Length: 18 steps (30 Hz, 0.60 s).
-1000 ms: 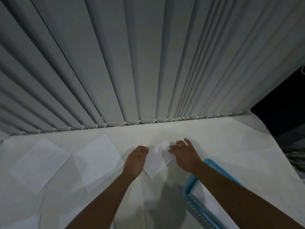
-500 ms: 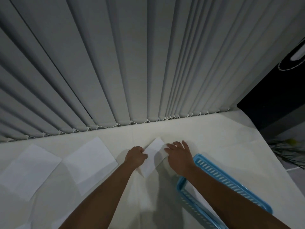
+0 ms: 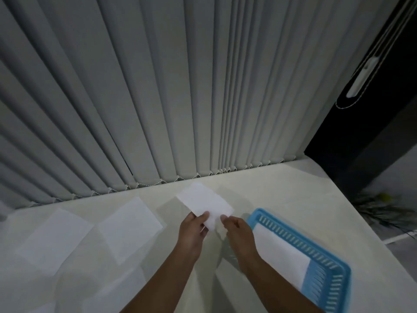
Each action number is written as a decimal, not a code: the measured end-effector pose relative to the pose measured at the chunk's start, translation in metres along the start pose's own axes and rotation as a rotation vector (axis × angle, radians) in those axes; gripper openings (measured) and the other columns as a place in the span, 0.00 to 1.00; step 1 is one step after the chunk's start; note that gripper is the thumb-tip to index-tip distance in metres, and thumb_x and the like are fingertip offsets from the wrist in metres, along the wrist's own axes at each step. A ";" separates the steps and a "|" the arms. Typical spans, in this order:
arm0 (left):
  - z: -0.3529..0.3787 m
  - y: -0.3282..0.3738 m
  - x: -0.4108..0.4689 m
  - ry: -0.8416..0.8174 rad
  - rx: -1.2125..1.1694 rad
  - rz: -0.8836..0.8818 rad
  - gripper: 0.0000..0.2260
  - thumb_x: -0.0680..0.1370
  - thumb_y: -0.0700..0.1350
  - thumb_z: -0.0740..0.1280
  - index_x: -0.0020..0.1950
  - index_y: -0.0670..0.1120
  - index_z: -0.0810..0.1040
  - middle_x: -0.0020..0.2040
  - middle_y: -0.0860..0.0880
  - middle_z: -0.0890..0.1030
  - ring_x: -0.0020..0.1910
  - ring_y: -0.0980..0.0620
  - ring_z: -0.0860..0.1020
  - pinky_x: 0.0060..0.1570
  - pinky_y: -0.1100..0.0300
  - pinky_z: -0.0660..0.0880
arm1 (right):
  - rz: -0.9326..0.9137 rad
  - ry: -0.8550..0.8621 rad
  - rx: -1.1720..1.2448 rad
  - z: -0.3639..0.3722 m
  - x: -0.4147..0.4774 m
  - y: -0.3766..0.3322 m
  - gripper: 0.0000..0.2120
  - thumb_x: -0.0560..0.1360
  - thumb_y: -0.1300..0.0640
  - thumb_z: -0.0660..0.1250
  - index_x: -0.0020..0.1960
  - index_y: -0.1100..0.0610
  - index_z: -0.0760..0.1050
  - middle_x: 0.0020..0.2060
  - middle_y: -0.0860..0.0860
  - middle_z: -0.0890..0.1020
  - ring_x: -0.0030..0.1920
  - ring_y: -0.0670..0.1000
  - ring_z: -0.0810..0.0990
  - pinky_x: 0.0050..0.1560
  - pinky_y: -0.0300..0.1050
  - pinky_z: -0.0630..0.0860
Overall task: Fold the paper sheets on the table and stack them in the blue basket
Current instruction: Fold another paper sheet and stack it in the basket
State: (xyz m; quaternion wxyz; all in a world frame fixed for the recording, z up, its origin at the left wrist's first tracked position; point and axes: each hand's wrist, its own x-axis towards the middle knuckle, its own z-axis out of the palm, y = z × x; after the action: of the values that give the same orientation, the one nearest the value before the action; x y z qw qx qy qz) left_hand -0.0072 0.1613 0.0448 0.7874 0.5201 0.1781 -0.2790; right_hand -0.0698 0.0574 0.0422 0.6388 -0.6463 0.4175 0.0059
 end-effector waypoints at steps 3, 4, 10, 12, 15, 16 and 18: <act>0.013 -0.017 -0.020 -0.022 -0.049 -0.038 0.08 0.77 0.36 0.65 0.56 0.42 0.78 0.51 0.44 0.83 0.48 0.48 0.81 0.49 0.57 0.77 | 0.020 0.020 0.113 -0.012 -0.006 0.001 0.10 0.74 0.50 0.68 0.45 0.57 0.77 0.40 0.52 0.79 0.40 0.50 0.77 0.44 0.44 0.73; 0.017 -0.023 -0.024 -0.028 -0.071 -0.056 0.09 0.77 0.37 0.65 0.57 0.41 0.78 0.53 0.43 0.83 0.49 0.47 0.80 0.50 0.57 0.77 | 0.003 0.047 0.138 -0.018 -0.008 0.002 0.08 0.74 0.54 0.68 0.41 0.58 0.76 0.37 0.53 0.78 0.37 0.50 0.75 0.41 0.44 0.71; 0.038 -0.041 -0.030 -0.015 -0.108 -0.112 0.13 0.78 0.46 0.66 0.59 0.42 0.78 0.55 0.43 0.83 0.52 0.48 0.81 0.49 0.57 0.77 | -0.111 0.151 0.041 -0.069 -0.025 0.015 0.12 0.73 0.59 0.69 0.34 0.59 0.72 0.30 0.54 0.74 0.33 0.51 0.72 0.38 0.44 0.68; 0.043 -0.043 -0.030 -0.026 -0.103 -0.102 0.11 0.78 0.46 0.66 0.58 0.43 0.78 0.52 0.45 0.83 0.48 0.51 0.81 0.47 0.58 0.77 | -0.120 0.173 0.035 -0.090 -0.028 0.023 0.10 0.73 0.59 0.70 0.35 0.60 0.74 0.30 0.54 0.74 0.33 0.51 0.72 0.38 0.44 0.68; 0.049 -0.047 -0.029 -0.040 -0.027 -0.095 0.08 0.77 0.46 0.67 0.53 0.44 0.79 0.50 0.47 0.83 0.47 0.51 0.80 0.49 0.59 0.75 | -0.101 0.200 0.060 -0.117 -0.032 0.033 0.10 0.73 0.60 0.70 0.35 0.60 0.75 0.29 0.53 0.74 0.31 0.50 0.72 0.34 0.41 0.67; 0.050 -0.050 -0.028 -0.038 0.016 -0.084 0.08 0.77 0.47 0.67 0.52 0.45 0.80 0.49 0.48 0.83 0.47 0.52 0.80 0.49 0.59 0.75 | -0.090 0.214 0.079 -0.124 -0.033 0.036 0.10 0.73 0.61 0.70 0.34 0.60 0.75 0.29 0.52 0.74 0.31 0.49 0.72 0.33 0.41 0.67; 0.051 -0.054 -0.026 -0.029 0.108 -0.062 0.09 0.77 0.48 0.67 0.53 0.46 0.80 0.49 0.49 0.83 0.48 0.52 0.80 0.49 0.59 0.74 | -0.072 0.250 0.102 -0.135 -0.034 0.043 0.10 0.73 0.61 0.70 0.34 0.58 0.77 0.29 0.52 0.76 0.30 0.50 0.73 0.33 0.41 0.68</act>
State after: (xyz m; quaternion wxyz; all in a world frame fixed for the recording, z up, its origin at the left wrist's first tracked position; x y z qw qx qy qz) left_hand -0.0614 0.1042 0.0407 0.7517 0.5520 0.1673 -0.3197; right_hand -0.1865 -0.0298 0.0502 0.6136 -0.6230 0.4703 -0.1188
